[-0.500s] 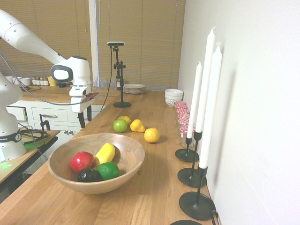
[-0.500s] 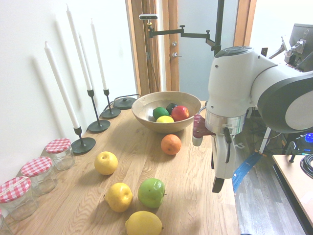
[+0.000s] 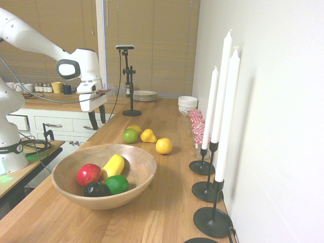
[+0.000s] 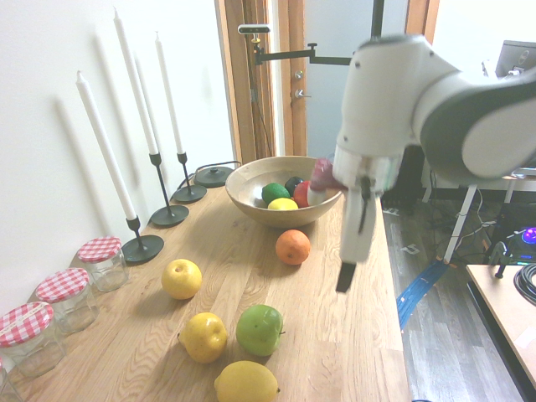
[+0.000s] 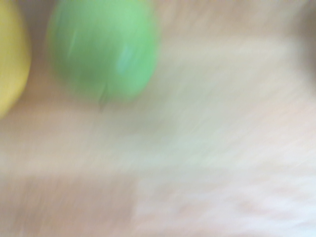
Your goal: Take red apple out of the basket
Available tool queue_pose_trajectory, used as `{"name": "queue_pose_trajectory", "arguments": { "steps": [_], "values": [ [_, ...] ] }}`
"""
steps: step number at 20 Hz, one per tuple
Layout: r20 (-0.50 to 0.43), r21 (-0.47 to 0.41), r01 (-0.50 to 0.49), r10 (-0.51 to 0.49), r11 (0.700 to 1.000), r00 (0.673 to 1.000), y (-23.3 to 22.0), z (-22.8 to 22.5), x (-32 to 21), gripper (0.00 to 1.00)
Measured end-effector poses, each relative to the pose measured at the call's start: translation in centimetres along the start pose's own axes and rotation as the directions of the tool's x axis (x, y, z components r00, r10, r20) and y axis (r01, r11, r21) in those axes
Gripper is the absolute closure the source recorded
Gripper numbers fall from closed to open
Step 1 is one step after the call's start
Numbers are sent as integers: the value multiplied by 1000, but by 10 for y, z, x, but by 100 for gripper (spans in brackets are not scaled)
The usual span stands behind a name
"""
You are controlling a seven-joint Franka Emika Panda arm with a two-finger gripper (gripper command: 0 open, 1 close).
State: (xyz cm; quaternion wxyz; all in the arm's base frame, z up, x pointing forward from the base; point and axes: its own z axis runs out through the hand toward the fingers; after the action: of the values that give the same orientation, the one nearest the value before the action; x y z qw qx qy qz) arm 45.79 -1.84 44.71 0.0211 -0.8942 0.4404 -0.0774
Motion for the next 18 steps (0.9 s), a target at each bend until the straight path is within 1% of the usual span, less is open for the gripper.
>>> {"name": "queue_pose_trajectory", "arguments": {
  "steps": [4,7,11,18],
  "values": [
    [-65,16,-81,82,997,995,17,-42,53,0],
    [-97,17,-163,164,986,982,42,-57,97,0],
    [-98,-4,-266,264,964,959,72,-44,160,0],
    [-97,-48,-368,362,929,927,95,-26,250,0]
  ]
}}
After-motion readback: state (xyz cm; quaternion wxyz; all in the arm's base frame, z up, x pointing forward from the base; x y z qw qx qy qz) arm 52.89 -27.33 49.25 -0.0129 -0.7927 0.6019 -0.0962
